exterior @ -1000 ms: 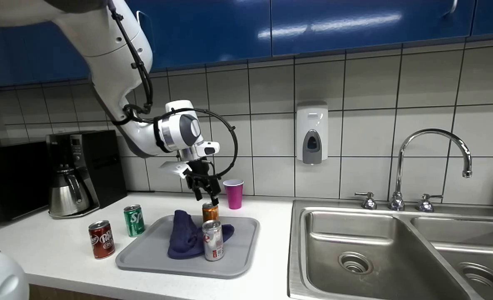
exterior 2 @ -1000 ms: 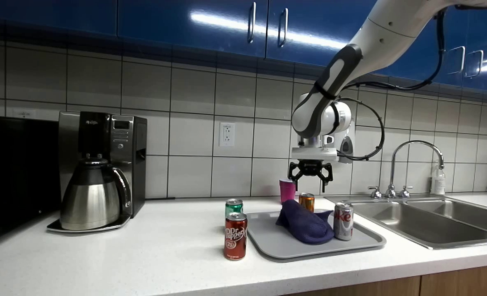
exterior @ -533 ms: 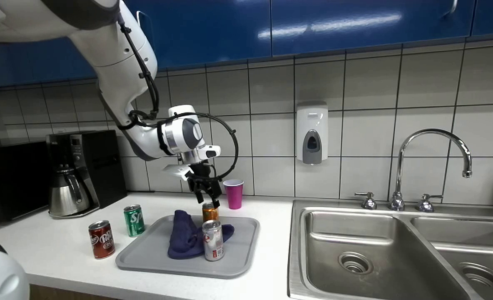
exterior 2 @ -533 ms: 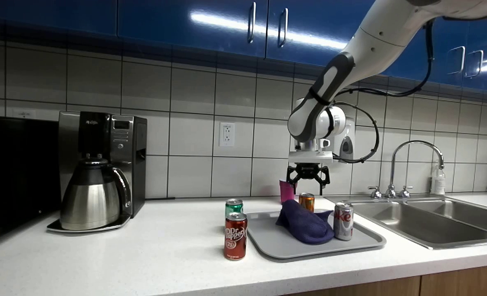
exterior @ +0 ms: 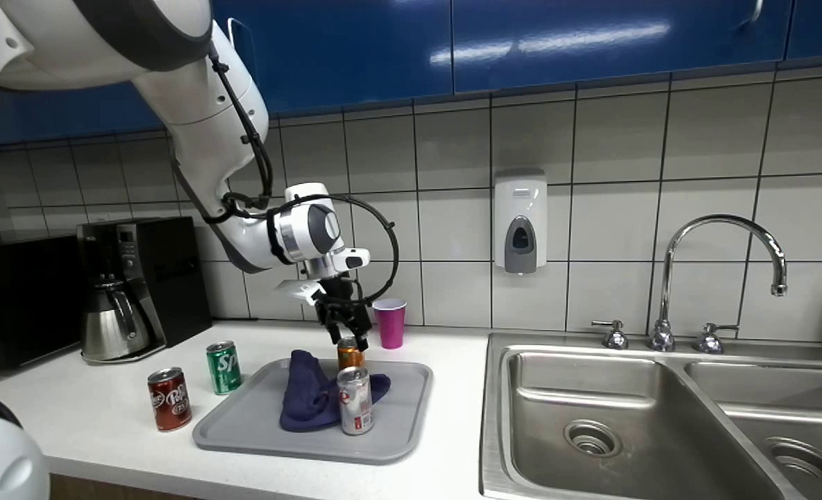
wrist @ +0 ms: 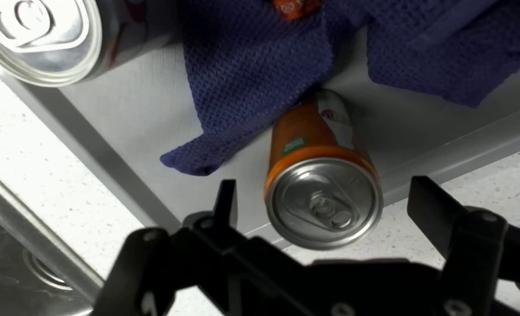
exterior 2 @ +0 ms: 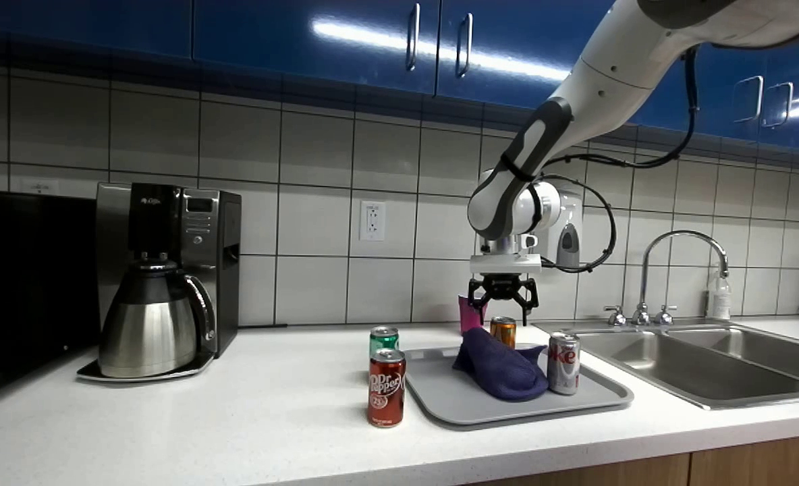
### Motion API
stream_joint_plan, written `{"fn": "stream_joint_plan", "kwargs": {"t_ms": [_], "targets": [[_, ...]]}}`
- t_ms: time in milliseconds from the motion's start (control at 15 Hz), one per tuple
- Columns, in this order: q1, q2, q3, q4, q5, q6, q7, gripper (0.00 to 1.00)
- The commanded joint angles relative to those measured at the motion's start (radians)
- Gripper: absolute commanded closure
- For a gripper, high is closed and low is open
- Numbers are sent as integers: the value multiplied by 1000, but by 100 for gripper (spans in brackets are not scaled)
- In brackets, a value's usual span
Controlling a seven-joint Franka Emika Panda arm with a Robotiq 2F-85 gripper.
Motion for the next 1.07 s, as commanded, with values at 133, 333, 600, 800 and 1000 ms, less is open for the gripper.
{"fn": "stream_joint_plan", "kwargs": {"t_ms": [133,333,600,800,1000], "targets": [[14,28,-12,45,9,-53,16,0],[12,37,-14,48,11,-58,16,0],[10,43,-19,51,13,-58,13,0],[10,45,-20,52,16,-56,11,35],[11,45,-19,52,18,-56,10,58]]}}
